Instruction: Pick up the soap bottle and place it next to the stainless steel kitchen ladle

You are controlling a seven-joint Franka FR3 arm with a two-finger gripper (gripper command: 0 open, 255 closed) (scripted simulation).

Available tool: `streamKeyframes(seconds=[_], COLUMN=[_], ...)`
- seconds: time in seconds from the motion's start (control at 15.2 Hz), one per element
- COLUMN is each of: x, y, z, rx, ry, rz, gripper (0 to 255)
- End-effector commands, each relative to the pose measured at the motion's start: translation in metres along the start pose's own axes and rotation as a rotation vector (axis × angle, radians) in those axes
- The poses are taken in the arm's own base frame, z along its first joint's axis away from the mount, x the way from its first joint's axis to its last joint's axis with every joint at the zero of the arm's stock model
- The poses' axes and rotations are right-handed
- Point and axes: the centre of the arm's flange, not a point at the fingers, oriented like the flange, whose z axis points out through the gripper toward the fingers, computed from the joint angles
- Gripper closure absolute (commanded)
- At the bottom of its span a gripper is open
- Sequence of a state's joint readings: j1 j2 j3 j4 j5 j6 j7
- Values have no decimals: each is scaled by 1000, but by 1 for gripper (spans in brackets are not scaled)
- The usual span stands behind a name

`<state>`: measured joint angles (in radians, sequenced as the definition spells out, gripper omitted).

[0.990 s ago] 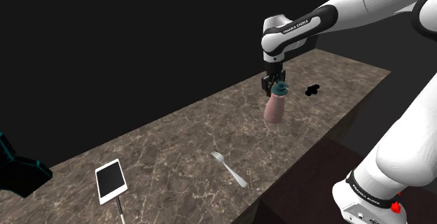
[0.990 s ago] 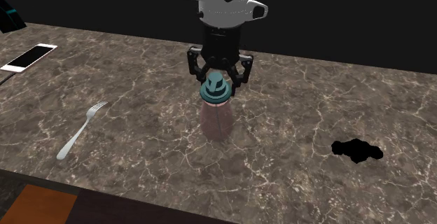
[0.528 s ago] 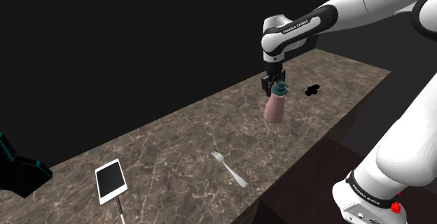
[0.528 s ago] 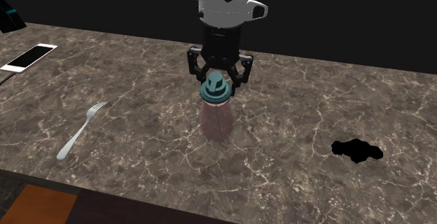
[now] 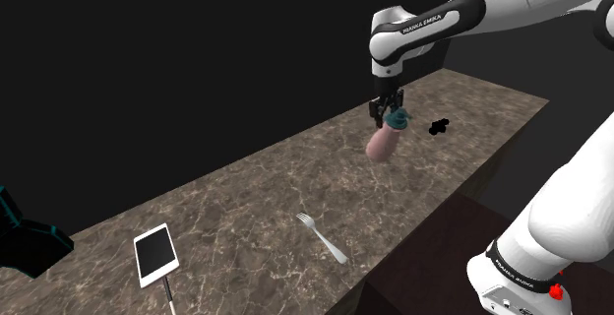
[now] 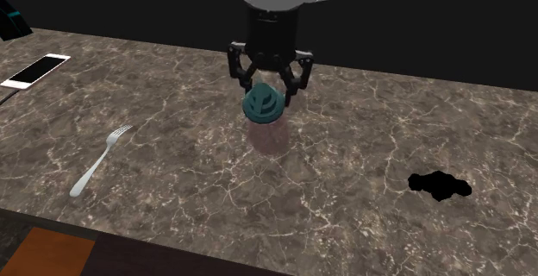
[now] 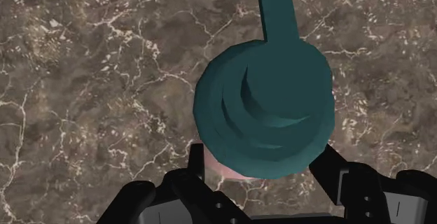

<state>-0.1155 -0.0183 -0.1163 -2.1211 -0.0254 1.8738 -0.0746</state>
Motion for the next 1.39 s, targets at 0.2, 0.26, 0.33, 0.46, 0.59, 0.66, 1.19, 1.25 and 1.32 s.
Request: streamKeyframes(seconds=[0.2,0.26,0.33,0.46,0.59,0.66,1.19,1.25,1.32], x=[-6,-7,-8,-10,-13,-14,-24,-25,-26], y=[1,1,1,1,1,1,1,1,1], z=[-26,-31,-37,-47,-57,-62,-103,-109,-114], rx=[0,0,0,0,0,0,0,0,0], ry=[0,0,0,0,0,0,0,0,0], rz=[0,0,0,0,0,0,0,0,0], gripper=[255,255,255,255,255,255,255,255,255])
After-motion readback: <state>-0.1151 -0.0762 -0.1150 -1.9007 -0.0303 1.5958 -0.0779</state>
